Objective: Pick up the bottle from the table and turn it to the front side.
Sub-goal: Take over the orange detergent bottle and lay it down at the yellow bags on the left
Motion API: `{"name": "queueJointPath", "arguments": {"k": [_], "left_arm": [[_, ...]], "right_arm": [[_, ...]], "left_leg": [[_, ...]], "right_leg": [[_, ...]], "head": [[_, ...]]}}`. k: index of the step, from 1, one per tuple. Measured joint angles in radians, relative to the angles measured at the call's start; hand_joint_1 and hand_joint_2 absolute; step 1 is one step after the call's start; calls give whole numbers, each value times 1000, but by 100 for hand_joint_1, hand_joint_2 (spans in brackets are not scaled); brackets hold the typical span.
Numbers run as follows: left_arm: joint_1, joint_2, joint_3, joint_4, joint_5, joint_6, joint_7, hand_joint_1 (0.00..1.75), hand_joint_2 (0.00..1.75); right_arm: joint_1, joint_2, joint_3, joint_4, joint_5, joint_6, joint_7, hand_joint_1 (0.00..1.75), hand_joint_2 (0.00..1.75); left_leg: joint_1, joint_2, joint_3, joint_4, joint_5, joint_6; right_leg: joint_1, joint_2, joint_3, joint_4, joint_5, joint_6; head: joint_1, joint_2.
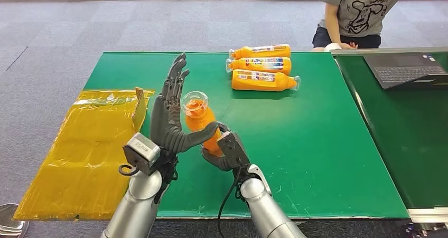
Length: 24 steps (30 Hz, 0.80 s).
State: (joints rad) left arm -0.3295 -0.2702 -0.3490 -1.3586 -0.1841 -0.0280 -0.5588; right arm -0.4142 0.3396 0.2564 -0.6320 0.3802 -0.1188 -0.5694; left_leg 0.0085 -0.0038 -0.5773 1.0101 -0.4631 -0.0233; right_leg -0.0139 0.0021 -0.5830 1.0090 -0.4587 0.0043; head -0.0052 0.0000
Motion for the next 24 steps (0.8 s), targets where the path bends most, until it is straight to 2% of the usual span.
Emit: {"name": "queueJointPath", "arguments": {"k": [5, 12, 24], "left_arm": [[-78, -23, -24, 96, -17, -1, 12, 0, 175], [-145, -36, -29, 204, -29, 16, 32, 0, 175], [-179, -37, -29, 279, -36, 20, 32, 0, 175]], "right_arm": [[-16, 2, 13, 25, -18, -8, 9, 175, 175], [-23, 2, 14, 43, -22, -10, 23, 175, 175], [-20, 2, 14, 60, -20, -10, 24, 175, 175]], "left_leg": [[0, 0, 0, 0, 0, 0], [0, 0, 0, 0, 0, 0], [0, 0, -1, 0, 0, 0]], "right_leg": [[0, 0, 0, 0, 0, 0], [0, 0, 0, 0, 0, 0], [0, 0, 0, 0, 0, 0]], "head": [[0, 0], [0, 0], [0, 0]]}}
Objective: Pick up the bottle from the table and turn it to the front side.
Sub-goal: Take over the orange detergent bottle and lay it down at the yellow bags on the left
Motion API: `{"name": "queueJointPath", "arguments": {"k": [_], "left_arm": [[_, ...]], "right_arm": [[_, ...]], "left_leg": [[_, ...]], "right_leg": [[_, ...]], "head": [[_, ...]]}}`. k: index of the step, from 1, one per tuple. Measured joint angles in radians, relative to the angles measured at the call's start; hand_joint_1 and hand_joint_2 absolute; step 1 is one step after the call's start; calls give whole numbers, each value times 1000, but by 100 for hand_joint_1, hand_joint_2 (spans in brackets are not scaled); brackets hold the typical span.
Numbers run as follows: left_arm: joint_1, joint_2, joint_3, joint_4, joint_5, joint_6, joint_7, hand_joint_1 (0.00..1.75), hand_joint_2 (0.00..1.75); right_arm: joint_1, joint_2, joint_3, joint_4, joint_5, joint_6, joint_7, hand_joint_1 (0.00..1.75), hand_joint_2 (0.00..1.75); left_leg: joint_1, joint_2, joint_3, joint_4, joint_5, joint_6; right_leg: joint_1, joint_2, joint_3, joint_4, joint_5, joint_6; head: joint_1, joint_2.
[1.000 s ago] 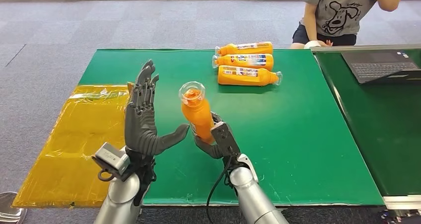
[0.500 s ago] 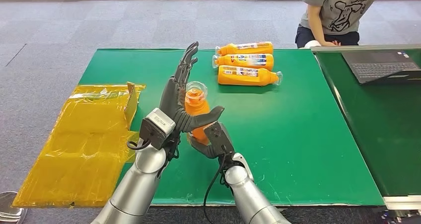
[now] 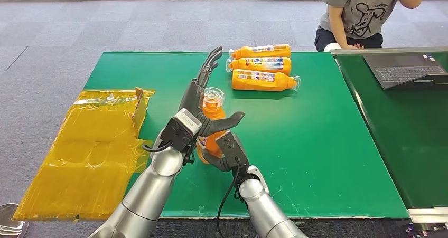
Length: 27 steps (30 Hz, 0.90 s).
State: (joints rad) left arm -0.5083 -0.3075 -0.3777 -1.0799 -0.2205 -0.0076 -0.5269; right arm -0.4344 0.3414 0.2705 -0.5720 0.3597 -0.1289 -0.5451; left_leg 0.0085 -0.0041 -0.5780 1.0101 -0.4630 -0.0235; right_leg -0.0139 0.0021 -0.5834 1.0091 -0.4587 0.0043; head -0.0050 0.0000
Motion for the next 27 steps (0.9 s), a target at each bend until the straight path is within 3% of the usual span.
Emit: {"name": "queueJointPath", "arguments": {"k": [9, 17, 21, 25, 27], "left_arm": [[-5, 0, 0, 14, 0, 8, 2, 0, 175], [-30, 15, 61, 68, 36, 159, 4, 0, 175], [-36, 28, 129, 94, 22, 328, -27, 0, 175], [-25, 33, 221, 65, 29, 597, -128, 0, 175], [-15, 35, 262, 33, 44, 664, -157, 0, 175]], "right_arm": [[0, 0, 0, 4, 0, -2, 0, 175, 175], [1, -1, 0, 5, 4, -16, 4, 175, 175], [-4, -1, -1, 5, 3, -20, -5, 175, 175], [-6, -1, -1, 9, -2, -34, -16, 175, 175], [-7, -1, -1, 13, -5, -38, -21, 175, 175]], "left_leg": [[0, 0, 0, 0, 0, 0], [0, 0, 0, 0, 1, -1], [0, 0, 0, 0, 1, -1], [0, 0, -1, 0, 1, -1], [0, 0, -1, 0, 1, -1]], "right_leg": [[0, 0, 0, 0, 0, 0], [1, 0, 0, 0, 0, 0], [1, 0, 0, 0, 0, 0], [2, 0, -1, 1, 0, -1], [2, 0, -1, 1, 0, -1]], "head": [[0, 0], [0, 0], [0, 0], [0, 0], [0, 0]]}}
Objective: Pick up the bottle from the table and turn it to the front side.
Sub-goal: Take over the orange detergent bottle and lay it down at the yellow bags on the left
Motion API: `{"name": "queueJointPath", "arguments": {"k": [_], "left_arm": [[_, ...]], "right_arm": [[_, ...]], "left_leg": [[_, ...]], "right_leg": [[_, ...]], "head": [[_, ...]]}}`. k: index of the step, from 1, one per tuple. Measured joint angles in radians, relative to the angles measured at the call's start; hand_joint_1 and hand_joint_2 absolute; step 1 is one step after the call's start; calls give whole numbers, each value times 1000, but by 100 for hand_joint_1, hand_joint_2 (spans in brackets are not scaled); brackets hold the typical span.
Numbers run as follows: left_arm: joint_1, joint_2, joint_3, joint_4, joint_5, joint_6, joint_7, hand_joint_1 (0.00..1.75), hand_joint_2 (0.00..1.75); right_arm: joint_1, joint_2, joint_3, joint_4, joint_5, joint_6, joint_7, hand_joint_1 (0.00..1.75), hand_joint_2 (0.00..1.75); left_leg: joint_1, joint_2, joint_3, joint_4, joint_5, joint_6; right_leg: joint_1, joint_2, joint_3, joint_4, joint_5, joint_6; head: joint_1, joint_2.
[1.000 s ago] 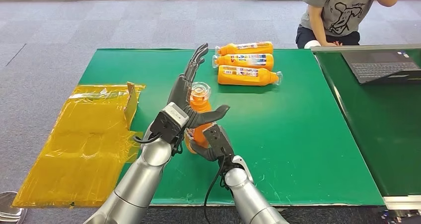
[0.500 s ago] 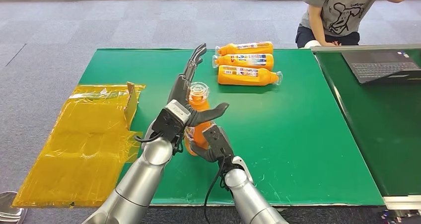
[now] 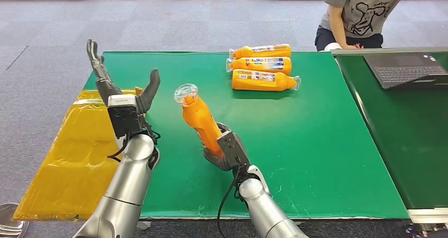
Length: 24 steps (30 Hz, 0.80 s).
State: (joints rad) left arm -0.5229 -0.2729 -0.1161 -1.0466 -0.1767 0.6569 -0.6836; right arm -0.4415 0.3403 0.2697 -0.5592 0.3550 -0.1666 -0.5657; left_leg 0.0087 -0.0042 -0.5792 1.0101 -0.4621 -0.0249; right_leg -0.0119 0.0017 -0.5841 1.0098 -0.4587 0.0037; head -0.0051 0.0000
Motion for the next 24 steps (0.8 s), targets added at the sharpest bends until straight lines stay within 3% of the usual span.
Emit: {"name": "queueJointPath", "arguments": {"k": [11, 24], "left_arm": [[60, -12, 118, -191, 11, 34, -19, 0, 175], [69, -16, 129, -224, 15, 5, 24, 0, 175]], "right_arm": [[-15, 0, 0, 17, -2, -1, -1, 175, 175], [-18, 0, 0, 20, -1, -5, 3, 175, 175]], "left_leg": [[0, 0, -1, 0, 0, 0], [0, 0, 0, 0, 0, 0]], "right_leg": [[0, 0, 0, 0, 0, 0], [0, 0, -1, 0, 0, 0]], "head": [[0, 0], [0, 0]]}}
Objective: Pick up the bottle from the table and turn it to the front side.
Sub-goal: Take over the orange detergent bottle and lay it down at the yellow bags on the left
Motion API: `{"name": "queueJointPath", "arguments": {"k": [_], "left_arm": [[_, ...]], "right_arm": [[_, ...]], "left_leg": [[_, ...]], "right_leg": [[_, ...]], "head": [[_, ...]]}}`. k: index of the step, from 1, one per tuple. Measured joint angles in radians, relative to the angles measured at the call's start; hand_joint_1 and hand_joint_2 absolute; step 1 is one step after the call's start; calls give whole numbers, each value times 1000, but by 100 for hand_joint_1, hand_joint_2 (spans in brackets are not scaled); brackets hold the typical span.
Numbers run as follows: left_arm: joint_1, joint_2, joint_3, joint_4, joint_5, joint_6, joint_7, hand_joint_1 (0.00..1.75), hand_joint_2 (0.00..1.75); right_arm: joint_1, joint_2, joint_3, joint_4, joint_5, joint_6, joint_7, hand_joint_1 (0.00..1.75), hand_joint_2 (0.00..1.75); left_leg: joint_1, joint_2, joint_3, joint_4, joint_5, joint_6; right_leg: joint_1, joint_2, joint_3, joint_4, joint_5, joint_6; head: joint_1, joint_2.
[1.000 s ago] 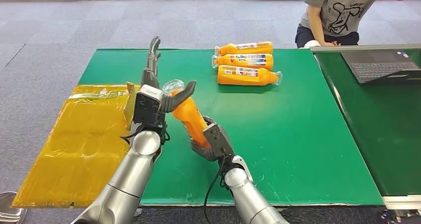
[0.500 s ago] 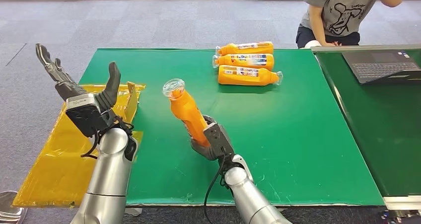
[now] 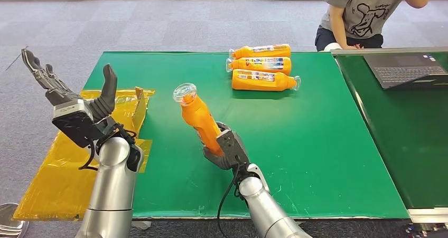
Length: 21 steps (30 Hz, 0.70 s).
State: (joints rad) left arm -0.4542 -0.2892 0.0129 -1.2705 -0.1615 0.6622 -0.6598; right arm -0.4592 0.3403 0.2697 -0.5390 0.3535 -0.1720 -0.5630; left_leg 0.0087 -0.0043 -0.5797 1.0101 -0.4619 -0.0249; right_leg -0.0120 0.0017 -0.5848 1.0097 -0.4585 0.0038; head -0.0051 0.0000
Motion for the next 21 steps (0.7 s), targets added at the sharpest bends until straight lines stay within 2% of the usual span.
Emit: {"name": "queueJointPath", "arguments": {"k": [2, 5, 7, 15, 21], "left_arm": [[-3, 1, -2, 8, -5, -41, 46, 0, 175], [-22, 5, -12, 56, -23, -175, 171, 0, 175], [-38, 8, -18, 111, -29, -253, 208, 0, 175], [-60, 12, -21, 238, -11, -376, 222, 0, 175], [-69, 16, -21, 271, -3, -390, 226, 0, 175]], "right_arm": [[0, 0, 0, 0, 0, 0, 1, 175, 175], [0, 0, 0, 0, 5, 2, 5, 175, 175], [0, 0, 0, 0, 10, 6, 9, 175, 175], [0, 0, 0, 0, 24, 8, 14, 175, 175], [0, 0, 0, 0, 24, 8, 14, 175, 175]], "left_leg": [[0, 0, 0, 0, 0, 0], [0, 0, 0, 0, 0, 0], [0, 1, 0, 0, 0, 0], [0, 2, 0, 0, 1, 0], [0, 2, 0, 0, 1, 0]], "right_leg": [[0, 0, 0, 0, 0, 0], [0, 0, 0, 0, 0, 0], [0, 0, -1, 0, 1, 0], [0, 2, -2, 0, 2, -1], [0, 2, -2, 0, 2, -1]], "head": [[0, 0], [0, 0], [0, 0], [0, 0], [0, 0]]}}
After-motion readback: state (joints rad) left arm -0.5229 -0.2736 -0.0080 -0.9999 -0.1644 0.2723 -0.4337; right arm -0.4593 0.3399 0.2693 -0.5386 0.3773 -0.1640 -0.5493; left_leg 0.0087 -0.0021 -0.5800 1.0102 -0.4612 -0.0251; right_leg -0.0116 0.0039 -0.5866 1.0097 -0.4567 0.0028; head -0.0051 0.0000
